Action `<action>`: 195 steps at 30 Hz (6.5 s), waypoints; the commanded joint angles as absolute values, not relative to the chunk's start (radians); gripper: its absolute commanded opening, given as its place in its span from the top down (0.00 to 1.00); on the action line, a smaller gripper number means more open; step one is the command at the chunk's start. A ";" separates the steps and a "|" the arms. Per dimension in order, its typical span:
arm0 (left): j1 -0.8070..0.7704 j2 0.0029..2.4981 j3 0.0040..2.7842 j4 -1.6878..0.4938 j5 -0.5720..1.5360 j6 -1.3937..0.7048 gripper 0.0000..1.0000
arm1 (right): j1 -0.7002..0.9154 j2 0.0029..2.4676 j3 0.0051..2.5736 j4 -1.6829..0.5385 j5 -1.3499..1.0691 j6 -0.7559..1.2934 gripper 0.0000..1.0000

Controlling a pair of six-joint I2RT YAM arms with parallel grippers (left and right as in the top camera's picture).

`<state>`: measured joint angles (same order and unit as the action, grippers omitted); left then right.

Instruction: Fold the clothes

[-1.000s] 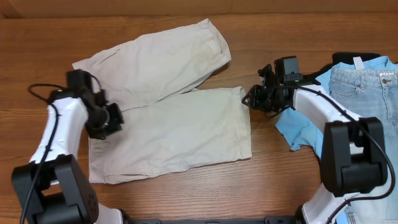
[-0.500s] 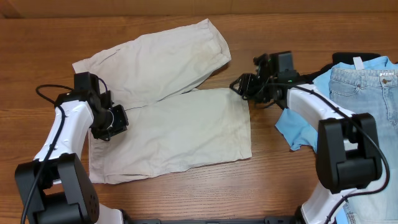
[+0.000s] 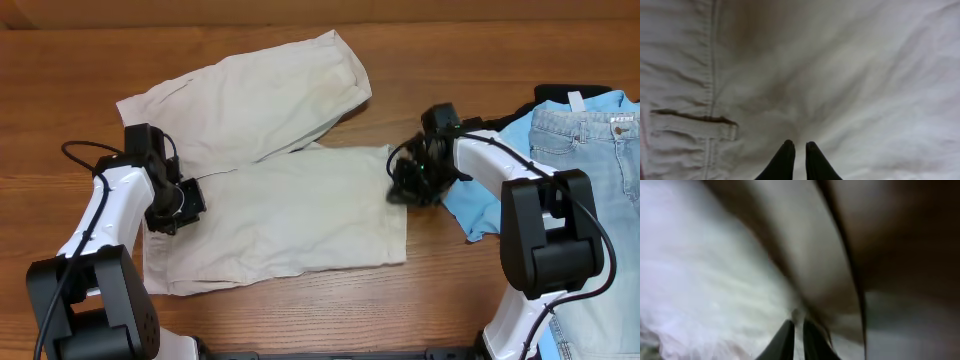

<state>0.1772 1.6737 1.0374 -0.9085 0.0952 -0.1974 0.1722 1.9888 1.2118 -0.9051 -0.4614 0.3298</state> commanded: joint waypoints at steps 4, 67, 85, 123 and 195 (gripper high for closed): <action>0.217 1.667 1.030 -0.887 0.054 -0.229 0.81 | 0.171 1.971 1.190 -0.987 -0.303 0.346 0.85; 0.215 1.667 1.031 -0.831 0.147 -0.149 0.50 | 0.053 2.129 1.708 -0.678 -0.447 0.411 0.69; 0.215 1.667 1.091 -0.790 0.229 -0.096 0.40 | 0.142 2.202 1.708 -0.522 -0.376 0.014 0.43; 0.190 1.669 0.971 -0.672 0.191 -0.089 0.50 | 0.060 2.306 1.951 -0.712 -0.351 0.038 0.79; 0.485 1.386 0.651 -0.899 0.216 -0.330 0.47 | 0.125 1.832 1.486 -1.472 -0.458 0.132 0.42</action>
